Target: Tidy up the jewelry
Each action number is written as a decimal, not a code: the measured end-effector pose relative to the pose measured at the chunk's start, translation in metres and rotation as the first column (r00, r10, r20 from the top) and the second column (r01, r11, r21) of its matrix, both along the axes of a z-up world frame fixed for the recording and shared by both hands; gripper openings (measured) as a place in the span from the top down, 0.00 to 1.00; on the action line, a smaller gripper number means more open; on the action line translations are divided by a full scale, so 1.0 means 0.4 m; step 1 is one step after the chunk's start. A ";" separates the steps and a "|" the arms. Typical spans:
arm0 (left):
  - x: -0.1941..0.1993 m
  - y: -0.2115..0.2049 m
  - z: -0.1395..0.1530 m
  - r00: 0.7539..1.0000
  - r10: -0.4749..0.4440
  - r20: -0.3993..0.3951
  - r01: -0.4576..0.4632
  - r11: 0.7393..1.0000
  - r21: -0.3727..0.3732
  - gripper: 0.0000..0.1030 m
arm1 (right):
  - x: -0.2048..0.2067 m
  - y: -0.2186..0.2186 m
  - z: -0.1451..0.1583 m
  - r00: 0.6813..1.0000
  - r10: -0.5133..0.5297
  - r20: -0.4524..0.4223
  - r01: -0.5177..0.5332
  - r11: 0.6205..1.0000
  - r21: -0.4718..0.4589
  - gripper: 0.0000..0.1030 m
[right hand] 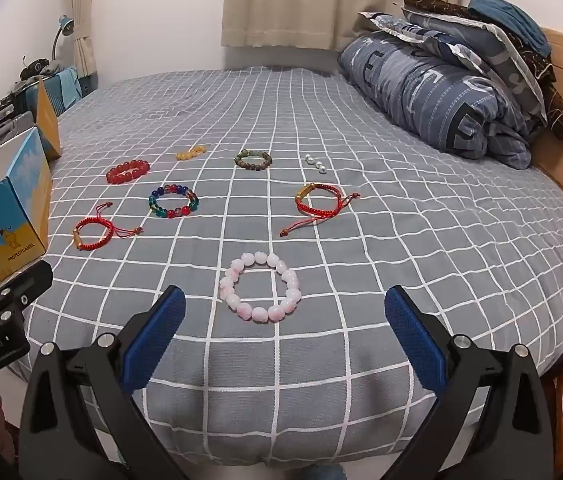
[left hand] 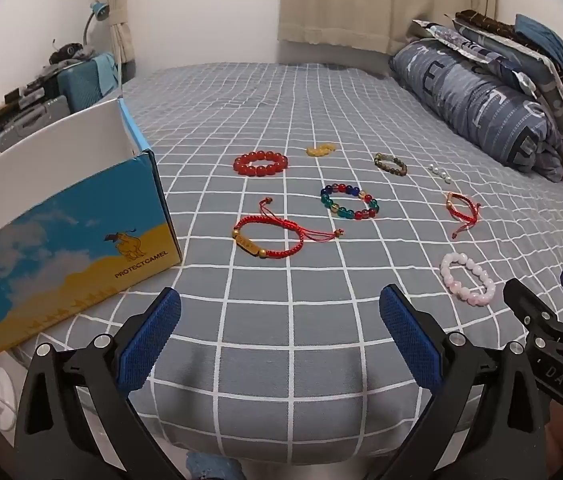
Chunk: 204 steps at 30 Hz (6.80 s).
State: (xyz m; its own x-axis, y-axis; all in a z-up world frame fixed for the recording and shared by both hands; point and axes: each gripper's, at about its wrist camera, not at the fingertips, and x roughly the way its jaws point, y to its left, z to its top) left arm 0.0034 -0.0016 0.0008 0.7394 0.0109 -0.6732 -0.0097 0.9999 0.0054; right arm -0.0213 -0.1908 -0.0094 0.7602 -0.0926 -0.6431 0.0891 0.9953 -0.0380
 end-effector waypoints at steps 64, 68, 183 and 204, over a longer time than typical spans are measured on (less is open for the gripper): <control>-0.011 -0.013 0.003 0.999 -0.032 0.030 0.032 0.999 0.003 0.05 | -0.001 -0.004 0.009 1.000 -0.007 0.029 0.007 1.000 -0.003 0.07; -0.010 -0.015 0.003 0.999 -0.032 0.029 0.032 0.999 0.003 0.05 | 0.000 -0.003 0.010 1.000 -0.007 0.031 0.007 1.000 -0.005 0.07; 0.503 -0.080 -0.055 0.962 -0.172 -0.211 0.162 0.985 -0.065 0.88 | 0.585 -0.166 -0.051 0.948 -0.099 -0.302 0.148 0.979 0.142 0.91; 0.552 -0.091 -0.149 0.952 -0.129 -0.278 0.135 0.991 0.004 0.91 | 0.588 -0.143 -0.060 0.947 -0.075 -0.313 0.118 0.986 0.120 0.91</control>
